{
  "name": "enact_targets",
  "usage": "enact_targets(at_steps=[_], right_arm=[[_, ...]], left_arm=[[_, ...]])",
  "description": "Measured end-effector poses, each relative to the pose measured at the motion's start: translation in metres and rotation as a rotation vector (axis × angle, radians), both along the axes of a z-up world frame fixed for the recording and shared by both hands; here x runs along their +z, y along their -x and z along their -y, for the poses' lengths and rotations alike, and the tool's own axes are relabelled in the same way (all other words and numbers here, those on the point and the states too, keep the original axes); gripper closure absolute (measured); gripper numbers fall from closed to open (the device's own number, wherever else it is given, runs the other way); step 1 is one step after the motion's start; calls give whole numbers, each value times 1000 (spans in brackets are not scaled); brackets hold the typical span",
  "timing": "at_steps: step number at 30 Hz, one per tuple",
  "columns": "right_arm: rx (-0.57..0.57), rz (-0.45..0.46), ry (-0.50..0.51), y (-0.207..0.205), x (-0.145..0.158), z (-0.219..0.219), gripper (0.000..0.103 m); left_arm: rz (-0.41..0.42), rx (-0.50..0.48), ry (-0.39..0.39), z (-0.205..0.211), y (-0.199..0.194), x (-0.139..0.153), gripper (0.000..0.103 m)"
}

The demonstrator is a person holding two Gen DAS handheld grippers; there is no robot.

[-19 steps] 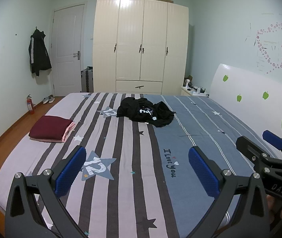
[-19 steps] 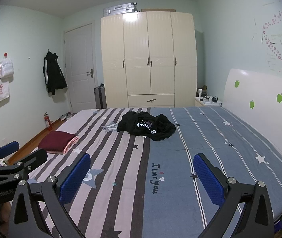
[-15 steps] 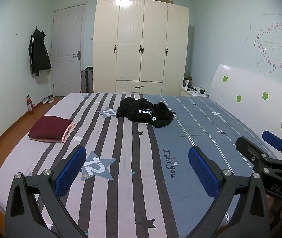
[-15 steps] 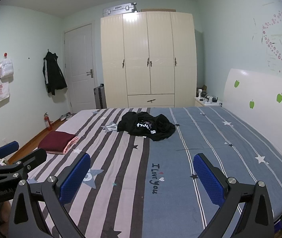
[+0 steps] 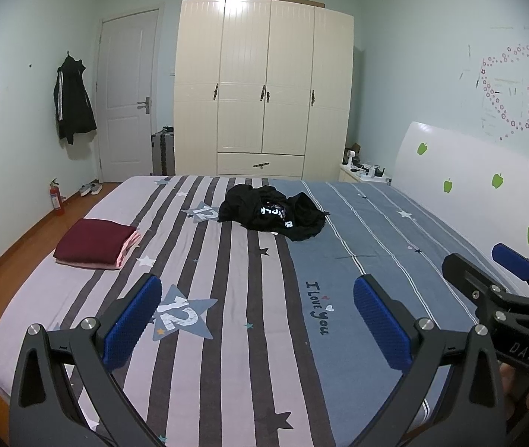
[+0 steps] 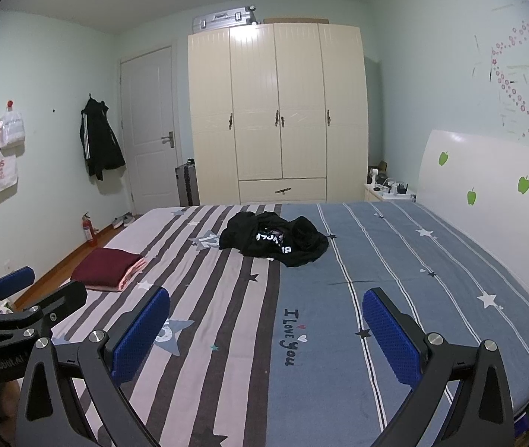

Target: Fold clothes

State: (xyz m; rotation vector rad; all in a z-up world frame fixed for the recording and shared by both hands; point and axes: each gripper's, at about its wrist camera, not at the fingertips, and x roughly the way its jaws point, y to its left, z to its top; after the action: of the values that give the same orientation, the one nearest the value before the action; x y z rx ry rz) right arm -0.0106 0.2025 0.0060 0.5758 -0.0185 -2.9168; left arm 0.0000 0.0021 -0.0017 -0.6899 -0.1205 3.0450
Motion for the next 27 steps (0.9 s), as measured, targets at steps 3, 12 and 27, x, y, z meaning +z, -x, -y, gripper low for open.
enact_targets(at_steps=[3, 12, 27], right_arm=[[0, 0, -1, -2, 2, 0, 0], [-2, 3, -1, 1, 4, -1, 0], [1, 7, 0, 0, 4, 0, 0]], left_arm=[[-6, 0, -2, 3, -3, -2, 1], [-6, 0, -2, 4, -3, -1, 1], [-3, 4, 0, 2, -2, 2, 1]])
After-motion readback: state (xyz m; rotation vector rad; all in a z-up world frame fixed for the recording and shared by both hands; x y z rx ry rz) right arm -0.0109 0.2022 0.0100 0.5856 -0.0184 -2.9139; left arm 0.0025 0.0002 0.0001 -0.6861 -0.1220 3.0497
